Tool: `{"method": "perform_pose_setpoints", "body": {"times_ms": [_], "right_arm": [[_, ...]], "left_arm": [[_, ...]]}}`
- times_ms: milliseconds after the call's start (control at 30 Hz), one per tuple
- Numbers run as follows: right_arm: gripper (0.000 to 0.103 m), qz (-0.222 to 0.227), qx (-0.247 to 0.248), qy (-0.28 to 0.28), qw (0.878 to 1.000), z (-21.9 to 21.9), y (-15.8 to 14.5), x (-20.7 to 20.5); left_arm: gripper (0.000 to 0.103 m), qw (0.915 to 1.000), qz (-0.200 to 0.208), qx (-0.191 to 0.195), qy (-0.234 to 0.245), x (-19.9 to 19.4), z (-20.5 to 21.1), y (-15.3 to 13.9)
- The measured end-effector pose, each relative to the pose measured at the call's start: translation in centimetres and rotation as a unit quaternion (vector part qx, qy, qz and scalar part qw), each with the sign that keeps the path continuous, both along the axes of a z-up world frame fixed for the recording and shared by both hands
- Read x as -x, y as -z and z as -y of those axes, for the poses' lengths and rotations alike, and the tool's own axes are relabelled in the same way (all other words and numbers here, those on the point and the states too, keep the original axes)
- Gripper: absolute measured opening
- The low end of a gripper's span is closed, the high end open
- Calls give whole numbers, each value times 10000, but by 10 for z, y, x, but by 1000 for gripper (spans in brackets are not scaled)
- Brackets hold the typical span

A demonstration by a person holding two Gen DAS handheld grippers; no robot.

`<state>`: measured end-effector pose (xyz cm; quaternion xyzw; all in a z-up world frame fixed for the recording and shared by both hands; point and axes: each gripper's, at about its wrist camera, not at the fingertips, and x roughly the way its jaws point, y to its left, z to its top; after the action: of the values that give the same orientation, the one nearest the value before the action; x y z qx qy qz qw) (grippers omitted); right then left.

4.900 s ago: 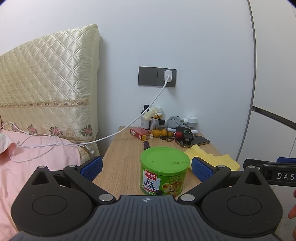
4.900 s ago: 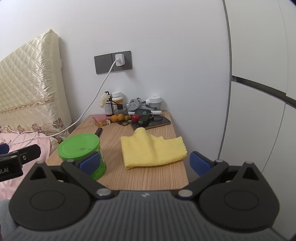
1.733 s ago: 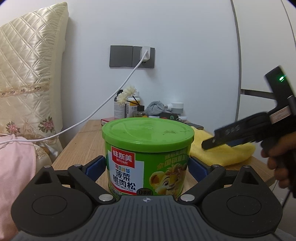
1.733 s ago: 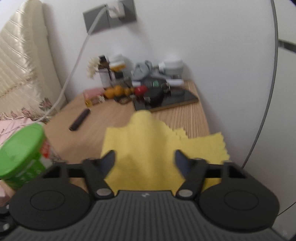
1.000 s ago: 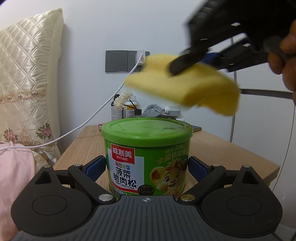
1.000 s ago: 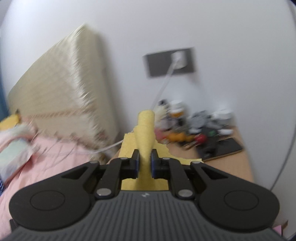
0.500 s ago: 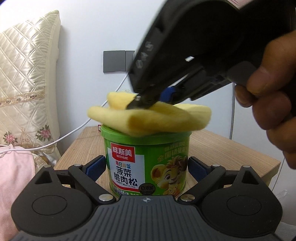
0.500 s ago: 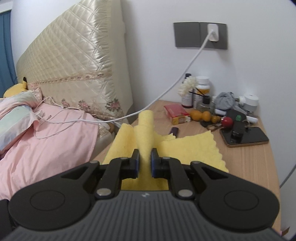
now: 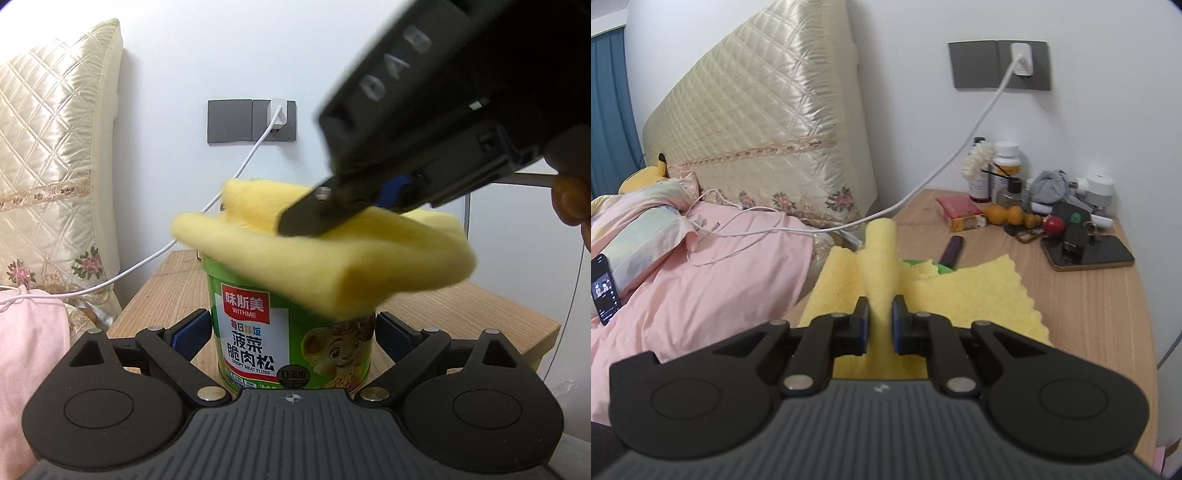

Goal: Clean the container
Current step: 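Carry the cloth with the right gripper onto the green canister lid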

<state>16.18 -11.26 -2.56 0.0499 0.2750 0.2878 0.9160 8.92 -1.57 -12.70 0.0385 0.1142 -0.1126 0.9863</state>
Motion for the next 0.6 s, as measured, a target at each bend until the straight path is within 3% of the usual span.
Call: {"method": "perform_pose_setpoints", "body": {"times_ms": [367, 600], "right_arm": [[13, 125, -61, 45, 9999, 1, 7, -20], [13, 119, -294, -62, 9995, 9, 12, -24]], "left_arm": [[96, 9999, -117, 63, -16, 17, 16, -3], [96, 9987, -468, 67, -181, 27, 21, -16]]}}
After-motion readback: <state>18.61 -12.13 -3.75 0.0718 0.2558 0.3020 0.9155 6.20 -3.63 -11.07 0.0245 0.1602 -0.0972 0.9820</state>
